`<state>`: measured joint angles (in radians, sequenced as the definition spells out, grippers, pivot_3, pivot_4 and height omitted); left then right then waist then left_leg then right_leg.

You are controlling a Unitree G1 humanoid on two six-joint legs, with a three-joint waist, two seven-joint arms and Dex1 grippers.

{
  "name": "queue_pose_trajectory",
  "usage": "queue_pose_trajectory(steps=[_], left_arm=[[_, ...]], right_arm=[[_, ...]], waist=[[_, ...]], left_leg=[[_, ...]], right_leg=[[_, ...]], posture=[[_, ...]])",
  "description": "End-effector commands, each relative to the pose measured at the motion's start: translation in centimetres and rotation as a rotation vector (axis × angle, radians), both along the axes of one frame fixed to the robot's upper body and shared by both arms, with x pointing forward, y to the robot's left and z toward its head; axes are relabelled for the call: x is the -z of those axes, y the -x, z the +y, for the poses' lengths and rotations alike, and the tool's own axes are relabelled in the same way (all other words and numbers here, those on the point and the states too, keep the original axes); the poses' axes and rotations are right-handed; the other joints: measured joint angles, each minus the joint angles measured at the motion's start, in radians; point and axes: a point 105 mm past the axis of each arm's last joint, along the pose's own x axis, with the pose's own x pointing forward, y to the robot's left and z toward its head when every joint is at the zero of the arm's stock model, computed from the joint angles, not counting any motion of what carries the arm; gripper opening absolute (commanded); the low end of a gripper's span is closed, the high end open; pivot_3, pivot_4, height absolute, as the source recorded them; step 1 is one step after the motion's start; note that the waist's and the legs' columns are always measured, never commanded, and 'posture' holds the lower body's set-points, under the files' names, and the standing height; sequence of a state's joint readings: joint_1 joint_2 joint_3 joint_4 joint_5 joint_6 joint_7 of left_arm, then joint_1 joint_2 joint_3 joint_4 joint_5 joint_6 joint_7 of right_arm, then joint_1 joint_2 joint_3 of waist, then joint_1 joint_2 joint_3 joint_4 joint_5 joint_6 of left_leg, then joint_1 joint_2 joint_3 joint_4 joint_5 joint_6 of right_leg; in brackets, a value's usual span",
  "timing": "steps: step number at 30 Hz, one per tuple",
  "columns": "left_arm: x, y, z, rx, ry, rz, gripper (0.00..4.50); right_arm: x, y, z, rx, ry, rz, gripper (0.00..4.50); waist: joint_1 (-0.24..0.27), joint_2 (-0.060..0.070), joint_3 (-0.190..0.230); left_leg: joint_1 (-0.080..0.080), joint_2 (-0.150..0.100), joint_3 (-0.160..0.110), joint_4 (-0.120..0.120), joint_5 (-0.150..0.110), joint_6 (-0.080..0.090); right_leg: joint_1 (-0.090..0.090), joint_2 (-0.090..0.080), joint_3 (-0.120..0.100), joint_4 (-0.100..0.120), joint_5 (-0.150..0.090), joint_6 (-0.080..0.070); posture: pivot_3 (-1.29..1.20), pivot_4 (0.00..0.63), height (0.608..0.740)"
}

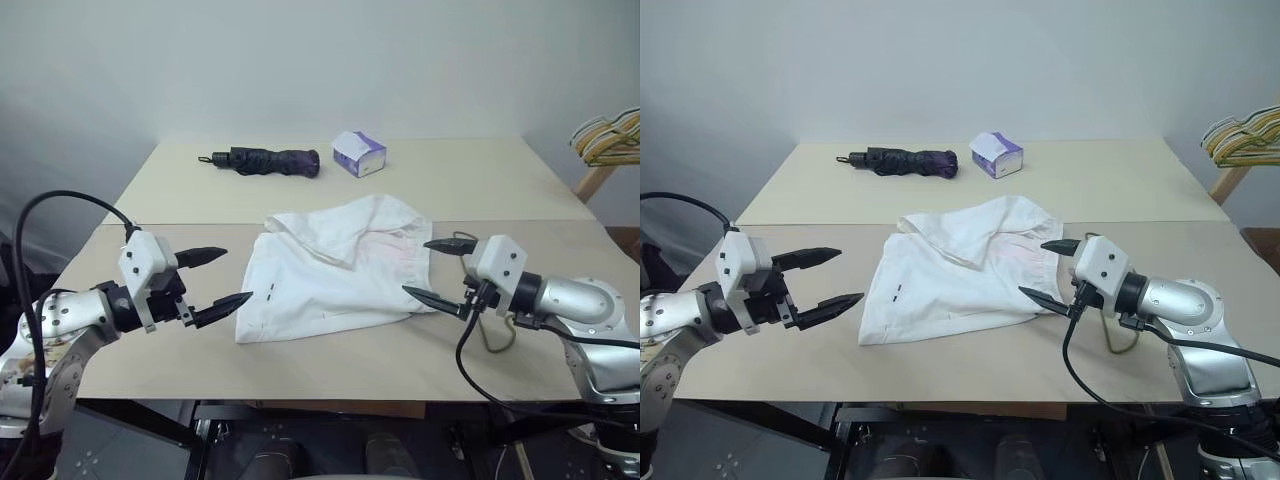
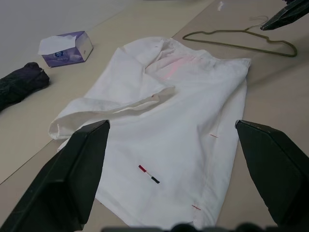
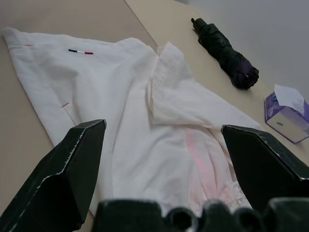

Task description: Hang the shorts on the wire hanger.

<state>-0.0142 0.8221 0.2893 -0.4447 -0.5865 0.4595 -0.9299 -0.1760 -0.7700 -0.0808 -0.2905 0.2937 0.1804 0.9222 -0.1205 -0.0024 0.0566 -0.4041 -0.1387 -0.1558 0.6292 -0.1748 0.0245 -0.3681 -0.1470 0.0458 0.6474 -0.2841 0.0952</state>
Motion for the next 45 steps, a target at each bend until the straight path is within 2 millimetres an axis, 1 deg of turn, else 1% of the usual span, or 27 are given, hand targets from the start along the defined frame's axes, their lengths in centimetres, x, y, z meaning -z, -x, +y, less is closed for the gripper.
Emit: queue_pose_trajectory(steps=[1, 11, 14, 16, 18, 20, 23, 26, 28, 31, 34, 37, 38, 42, 45], left_arm=[[-1.2, 0.2, 0.1, 0.0, 0.003, -0.047, 4.5], [-1.3, 0.2, -0.1, 0.003, 0.012, -0.042, 4.5], [-1.3, 0.1, -0.2, 0.004, 0.005, -0.048, 4.5], [-1.2, 0.2, -0.3, 0.004, 0.005, -0.05, 4.5], [-0.8, 0.5, -0.5, 0.013, 0.006, -0.036, 4.5], [-0.5, 0.7, -0.6, 0.022, 0.001, -0.027, 4.5], [-0.5, 0.5, -0.9, 0.032, -0.006, -0.027, 4.5], [-0.5, 0.5, -1.0, 0.04, -0.009, -0.029, 4.5], [-0.5, 0.5, -1.0, 0.042, -0.013, -0.03, 4.5], [-0.5, 0.5, -1.0, 0.031, -0.011, -0.033, 4.5], [-0.4, 0.8, -1.0, 0.034, -0.01, -0.027, 4.5], [-0.2, 0.9, -1.1, 0.039, -0.011, -0.018, 4.5], [-0.1, 0.9, -1.2, 0.041, -0.011, -0.017, 4.5], [0.0, 1.0, -1.4, 0.05, -0.01, -0.014, 4.5], [0.1, 0.9, -1.5, 0.052, -0.009, -0.014, 4.5]], right_arm=[[-0.8, 0.2, 0.4, -0.022, -0.005, -0.043, 4.47], [-0.8, 0.3, 0.4, -0.028, 0.005, -0.044, 4.47], [-0.5, 0.2, 0.7, -0.043, 0.074, -0.068, 4.47], [0.6, 0.6, 0.9, -0.084, 0.23, -0.113, 4.47], [2.3, 0.9, 1.0, -0.132, 0.401, -0.152, 4.47], [3.7, 0.9, 0.9, -0.15, 0.505, -0.172, 4.47], [5.6, 0.1, 1.0, -0.162, 0.634, -0.199, 4.47], [6.8, 0.3, 0.6, -0.208, 0.736, -0.201, 4.47], [7.4, 0.4, 0.2, -0.209, 0.784, -0.195, 4.47], [8.0, -0.5, -0.1, -0.171, 0.838, -0.23, 4.47], [8.4, -1.9, -0.5, -0.121, 0.912, -0.266, 4.47], [8.8, -2.9, -1.1, -0.092, 0.984, -0.293, 3.97], [8.8, -3.1, -1.2, -0.087, 0.997, -0.298, 3.69], [9.3, -4.0, -1.5, -0.055, 1.016, -0.311, 2.32], [9.3, -4.3, -1.5, -0.038, 1.022, -0.315, 1.28]], waist=[[0.0, 0.0, 0.0], [0.0, 0.0, 0.0], [0.0, 0.0, 0.0], [0.0, 0.0, 0.0], [-0.001, 0.0, 0.0], [-0.001, 0.0, 0.0], [-0.003, 0.0, 0.0], [-0.003, 0.0, -0.001], [-0.003, 0.0, -0.001], [-0.003, 0.0, -0.001], [-0.008, -0.001, -0.002], [-0.006, -0.001, -0.002], [-0.006, -0.001, -0.002], [-0.006, -0.002, -0.003], [-0.006, -0.002, -0.003]], left_leg=[[0.0, 0.0, 0.0, 0.0, 0.0, 0.0], [0.0, 0.0, 0.0, 0.0, 0.0, 0.0], [0.0, 0.0, 0.0, 0.0, 0.0, 0.0], [0.0, 0.0, 0.0, 0.0, 0.0, 0.0], [0.0, 0.0, 0.0, 0.0, 0.0, 0.0], [0.0, 0.0, 0.001, 0.0, 0.0, 0.0], [0.001, 0.0, 0.001, 0.0, 0.0, 0.0], [0.001, 0.0, 0.002, 0.0, 0.0, 0.0], [0.001, 0.0, 0.002, 0.0, 0.0, 0.0], [0.001, 0.0, 0.001, 0.0, 0.0, 0.0], [0.003, 0.001, 0.002, 0.0, 0.001, -0.001], [0.007, 0.001, 0.002, -0.001, 0.0, -0.001], [0.007, 0.001, 0.002, -0.001, 0.0, -0.001], [0.007, 0.001, 0.001, -0.001, 0.0, -0.001], [0.007, 0.001, 0.001, -0.001, 0.001, -0.001]], right_leg=[[0.0, 0.0, 0.0, 0.0, 0.0, 0.0], [0.0, 0.0, 0.0, 0.0, 0.0, 0.0], [0.0, 0.0, 0.0, 0.0, 0.0, 0.0], [0.0, 0.0, 0.0, 0.0, 0.0, 0.0], [0.0, 0.0, 0.0, 0.0, 0.0, 0.0], [0.0, 0.0, 0.0, 0.0, 0.0, 0.0], [0.0, 0.0, 0.0, 0.0, 0.0, 0.0], [0.0, 0.0, 0.0, 0.0, 0.0, 0.0], [0.0, 0.0, 0.0, 0.0, 0.0, 0.0], [0.0, 0.0, 0.0, 0.0, 0.0, 0.0], [0.002, 0.001, 0.0, 0.0, 0.0, -0.001], [0.006, 0.001, 0.0, 0.0, 0.0, -0.001], [0.007, 0.001, 0.0, 0.0, 0.0, -0.001], [0.007, 0.001, 0.0, -0.001, 0.0, -0.001], [0.007, 0.001, 0.0, -0.001, 0.0, -0.001]], posture=[[-0.15, 0.0, 0.74], [-0.15, 0.0, 0.74], [-0.16, 0.0, 0.74], [-0.16, 0.0, 0.74], [-0.17, 0.0, 0.74], [-0.17, 0.0, 0.74], [-0.17, 0.0, 0.74], [-0.17, 0.0, 0.74], [-0.17, 0.0, 0.74], [-0.18, 0.0, 0.74], [-0.17, 0.0, 0.74], [-0.18, 0.0, 0.74], [-0.18, 0.0, 0.74], [-0.18, 0.0, 0.74], [-0.18, 0.0, 0.74]])
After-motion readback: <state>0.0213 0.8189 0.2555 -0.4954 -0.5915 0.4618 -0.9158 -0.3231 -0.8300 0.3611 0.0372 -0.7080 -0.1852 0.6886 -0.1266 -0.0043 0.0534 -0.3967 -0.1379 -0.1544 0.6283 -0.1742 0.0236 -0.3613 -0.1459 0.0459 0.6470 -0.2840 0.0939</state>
